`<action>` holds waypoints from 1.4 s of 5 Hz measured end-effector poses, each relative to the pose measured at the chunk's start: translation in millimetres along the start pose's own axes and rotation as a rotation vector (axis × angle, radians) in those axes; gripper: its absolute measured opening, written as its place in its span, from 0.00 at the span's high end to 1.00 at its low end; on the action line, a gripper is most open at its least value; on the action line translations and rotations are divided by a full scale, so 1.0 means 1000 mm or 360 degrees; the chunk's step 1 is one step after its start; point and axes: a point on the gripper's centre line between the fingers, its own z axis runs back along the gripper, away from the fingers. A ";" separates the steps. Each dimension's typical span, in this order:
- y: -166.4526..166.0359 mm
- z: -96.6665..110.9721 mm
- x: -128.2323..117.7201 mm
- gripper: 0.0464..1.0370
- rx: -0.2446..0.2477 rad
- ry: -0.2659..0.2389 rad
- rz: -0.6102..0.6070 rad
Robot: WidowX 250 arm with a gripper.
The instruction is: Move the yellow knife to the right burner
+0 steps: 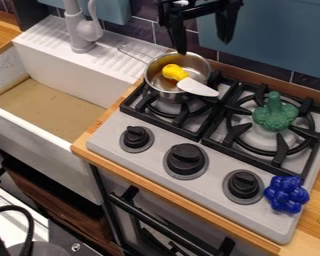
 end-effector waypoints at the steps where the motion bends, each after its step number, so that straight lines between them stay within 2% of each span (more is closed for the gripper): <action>1: 0.002 -0.012 -0.001 0.04 0.0045 0.0041 0.0000; 2: 0.000 -0.026 0.016 0.04 0.0067 0.0065 -0.0021; 4: 0.010 -0.031 0.053 0.04 -0.0032 -0.0007 -0.0006; 5: 0.015 -0.044 0.051 0.04 -0.0038 -0.0015 -0.0013; 7: 0.015 -0.062 0.048 0.04 -0.0080 -0.0077 0.0126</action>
